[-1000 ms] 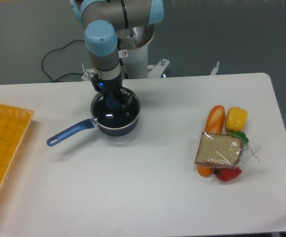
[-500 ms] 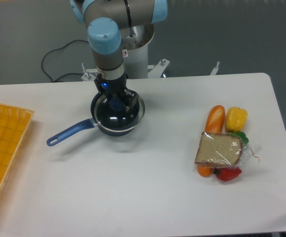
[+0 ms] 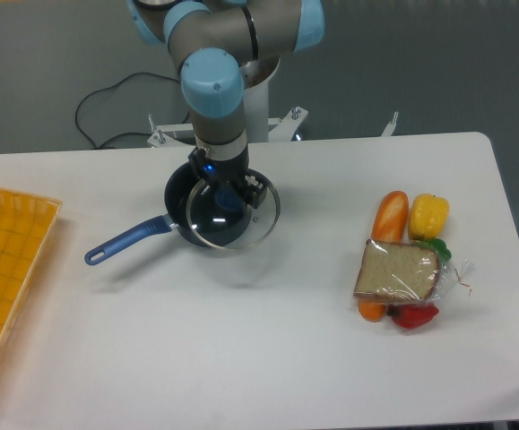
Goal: Open the lid
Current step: 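Lift the glass lid up off the saucepan rim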
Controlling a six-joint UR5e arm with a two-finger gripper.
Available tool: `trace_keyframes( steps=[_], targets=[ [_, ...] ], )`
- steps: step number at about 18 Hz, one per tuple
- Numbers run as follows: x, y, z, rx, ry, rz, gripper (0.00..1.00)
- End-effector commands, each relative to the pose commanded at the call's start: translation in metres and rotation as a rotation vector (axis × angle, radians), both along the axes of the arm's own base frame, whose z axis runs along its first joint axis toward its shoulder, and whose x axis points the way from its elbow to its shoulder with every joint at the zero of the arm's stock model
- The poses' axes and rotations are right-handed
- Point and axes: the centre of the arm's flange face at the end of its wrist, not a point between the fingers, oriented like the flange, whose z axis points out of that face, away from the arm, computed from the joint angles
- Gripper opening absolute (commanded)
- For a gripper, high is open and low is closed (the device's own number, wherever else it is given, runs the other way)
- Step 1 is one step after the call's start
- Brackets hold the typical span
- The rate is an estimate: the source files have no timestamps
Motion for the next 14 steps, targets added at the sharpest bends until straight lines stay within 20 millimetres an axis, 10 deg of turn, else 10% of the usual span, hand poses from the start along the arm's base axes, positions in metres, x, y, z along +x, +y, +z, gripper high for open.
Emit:
trace_keyframes(
  steps=[14],
  targets=[
    [-0.015,0.02,-0.007,-0.005,-0.003,-0.008,0.45]
  ],
)
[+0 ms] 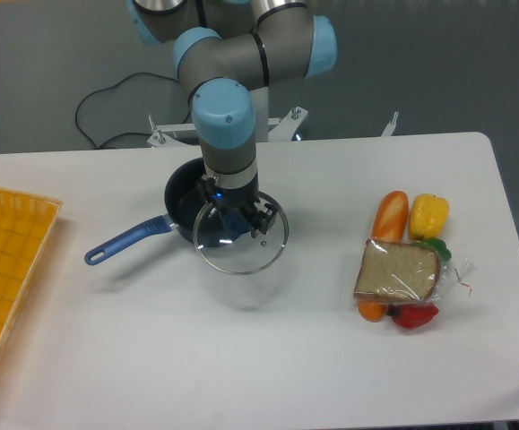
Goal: Open the lid
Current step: 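Lift the glass lid up off the saucepan rim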
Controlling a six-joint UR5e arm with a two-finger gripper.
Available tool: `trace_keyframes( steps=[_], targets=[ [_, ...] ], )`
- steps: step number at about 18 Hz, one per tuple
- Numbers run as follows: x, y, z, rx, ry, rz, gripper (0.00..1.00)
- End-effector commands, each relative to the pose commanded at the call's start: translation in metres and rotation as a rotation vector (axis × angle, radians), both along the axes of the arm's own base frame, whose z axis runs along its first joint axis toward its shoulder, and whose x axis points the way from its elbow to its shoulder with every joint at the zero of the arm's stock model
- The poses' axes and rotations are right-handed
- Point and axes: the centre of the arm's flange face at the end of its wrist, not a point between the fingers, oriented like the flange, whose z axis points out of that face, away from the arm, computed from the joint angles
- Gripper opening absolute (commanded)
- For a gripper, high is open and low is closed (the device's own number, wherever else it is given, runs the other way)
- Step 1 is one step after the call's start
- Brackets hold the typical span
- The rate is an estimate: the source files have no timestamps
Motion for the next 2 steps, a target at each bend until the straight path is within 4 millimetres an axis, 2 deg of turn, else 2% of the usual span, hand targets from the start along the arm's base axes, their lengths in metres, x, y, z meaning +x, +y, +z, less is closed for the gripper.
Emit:
trace_keyframes(
  steps=[2],
  targets=[
    [-0.0012,0.0012,-0.0019,-0.002,-0.002,0.0,0.45]
  ],
)
